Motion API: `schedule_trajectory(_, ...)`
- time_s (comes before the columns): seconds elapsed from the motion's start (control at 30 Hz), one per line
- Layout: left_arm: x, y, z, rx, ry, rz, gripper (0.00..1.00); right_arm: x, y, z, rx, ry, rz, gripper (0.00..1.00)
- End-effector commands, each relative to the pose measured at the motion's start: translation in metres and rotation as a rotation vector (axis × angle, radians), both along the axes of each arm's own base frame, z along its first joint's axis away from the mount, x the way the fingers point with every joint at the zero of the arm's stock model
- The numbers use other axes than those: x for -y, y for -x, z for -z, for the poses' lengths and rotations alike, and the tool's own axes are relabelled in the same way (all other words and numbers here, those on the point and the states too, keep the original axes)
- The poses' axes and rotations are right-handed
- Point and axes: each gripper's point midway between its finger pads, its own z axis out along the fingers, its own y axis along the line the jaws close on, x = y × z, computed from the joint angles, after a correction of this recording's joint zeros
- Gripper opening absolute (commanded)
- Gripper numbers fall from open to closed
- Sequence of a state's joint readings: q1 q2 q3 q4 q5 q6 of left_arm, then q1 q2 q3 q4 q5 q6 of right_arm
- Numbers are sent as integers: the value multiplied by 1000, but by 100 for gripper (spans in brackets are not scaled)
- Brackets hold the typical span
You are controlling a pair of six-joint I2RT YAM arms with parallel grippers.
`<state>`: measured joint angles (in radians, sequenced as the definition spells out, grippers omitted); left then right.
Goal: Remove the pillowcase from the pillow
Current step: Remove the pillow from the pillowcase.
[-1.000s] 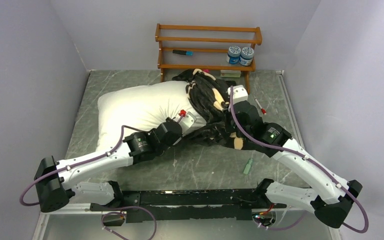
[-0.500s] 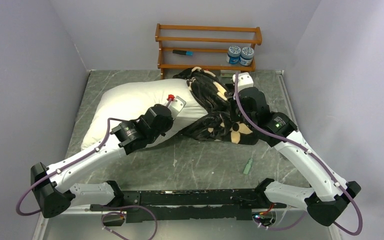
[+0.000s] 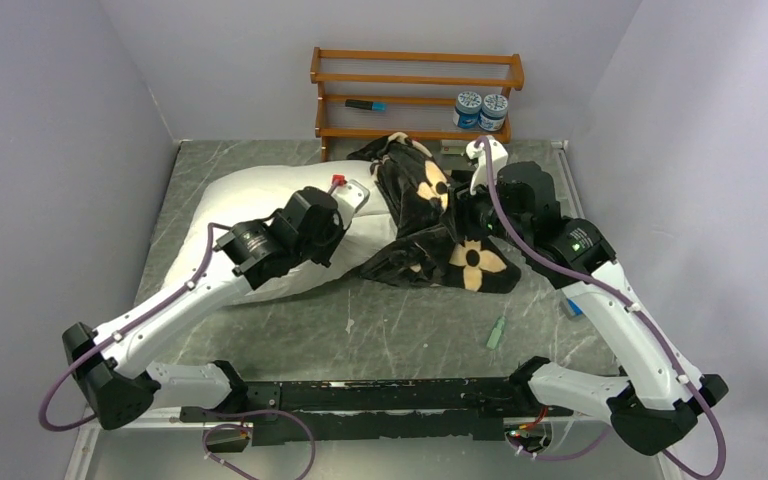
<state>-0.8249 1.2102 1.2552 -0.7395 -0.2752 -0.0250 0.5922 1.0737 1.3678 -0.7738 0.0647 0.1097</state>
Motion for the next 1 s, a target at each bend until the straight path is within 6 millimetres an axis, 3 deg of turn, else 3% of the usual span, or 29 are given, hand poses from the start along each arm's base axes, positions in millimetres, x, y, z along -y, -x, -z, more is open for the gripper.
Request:
schedule_trajectory(0.0,29,-16,-52,54,200,-37,5,-8,14,-33,42,-59,-89,53)
schedule_trajectory(0.17,45,-30,-67,53,242,-60,5,-6,30,-41,54,-67,-141,64)
schedule_trajectory(0.47,54,-43,-78,54,251,-97,5,6,60,-14,0,-97,-146,72)
schedule_trajectory(0.67,59,-45,-83,54,275,-93,5,-22,74,8,-76,-209,-256,68)
schedule_trajectory(0.8,58,-44,-83,49,278,-93,5,-38,71,17,-90,-306,-281,66)
schedule_trajectory(0.97,55,-39,-83,45,289,-100,5,-42,50,38,-107,-368,-167,63)
